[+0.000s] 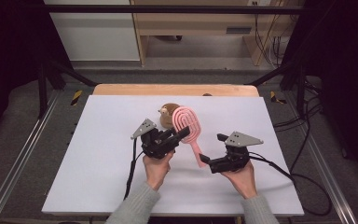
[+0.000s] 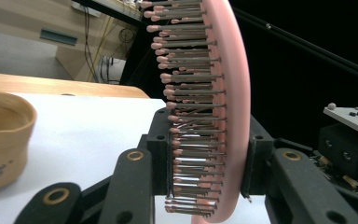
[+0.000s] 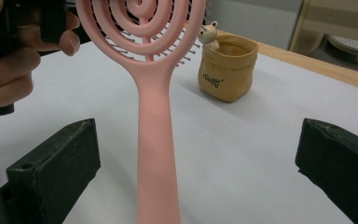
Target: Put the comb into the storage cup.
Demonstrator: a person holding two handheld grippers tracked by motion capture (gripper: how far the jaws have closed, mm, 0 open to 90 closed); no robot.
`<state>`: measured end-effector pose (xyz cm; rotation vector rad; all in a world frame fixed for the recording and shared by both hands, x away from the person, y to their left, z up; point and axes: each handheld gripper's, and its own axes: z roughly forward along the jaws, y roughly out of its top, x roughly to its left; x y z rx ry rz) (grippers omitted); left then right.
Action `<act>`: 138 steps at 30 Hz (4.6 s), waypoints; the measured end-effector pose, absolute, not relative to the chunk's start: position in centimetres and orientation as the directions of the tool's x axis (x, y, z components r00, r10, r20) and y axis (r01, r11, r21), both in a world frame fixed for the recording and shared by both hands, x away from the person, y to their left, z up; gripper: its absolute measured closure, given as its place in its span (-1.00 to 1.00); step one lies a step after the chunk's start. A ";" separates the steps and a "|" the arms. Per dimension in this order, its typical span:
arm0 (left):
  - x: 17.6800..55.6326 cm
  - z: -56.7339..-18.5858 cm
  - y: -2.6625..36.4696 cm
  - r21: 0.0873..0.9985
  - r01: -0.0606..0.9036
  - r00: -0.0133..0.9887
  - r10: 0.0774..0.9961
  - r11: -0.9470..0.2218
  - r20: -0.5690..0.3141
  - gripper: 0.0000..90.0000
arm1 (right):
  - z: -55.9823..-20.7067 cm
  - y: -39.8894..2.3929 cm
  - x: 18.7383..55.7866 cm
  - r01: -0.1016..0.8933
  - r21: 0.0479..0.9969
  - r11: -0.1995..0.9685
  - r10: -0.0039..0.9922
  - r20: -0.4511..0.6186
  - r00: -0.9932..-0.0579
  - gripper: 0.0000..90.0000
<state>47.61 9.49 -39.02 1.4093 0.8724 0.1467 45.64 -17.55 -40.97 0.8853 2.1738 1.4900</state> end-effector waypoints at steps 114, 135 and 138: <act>54.6 -29.4 17.6 0.950 0.229 0.597 0.741 0.210 -0.308 0.41 | -44.5 -26.3 46.5 0.379 0.904 0.199 0.742 0.113 -0.661 -0.99; 57.1 -29.0 16.2 0.950 0.231 0.582 0.752 0.211 -0.308 0.41 | -44.5 -26.2 46.5 0.383 0.902 0.198 0.739 0.119 -0.663 -0.99; 57.5 -29.3 15.9 0.950 0.237 0.582 0.753 0.205 -0.307 0.41 | -44.5 -26.2 46.5 0.383 0.902 0.198 0.740 0.119 -0.662 -0.99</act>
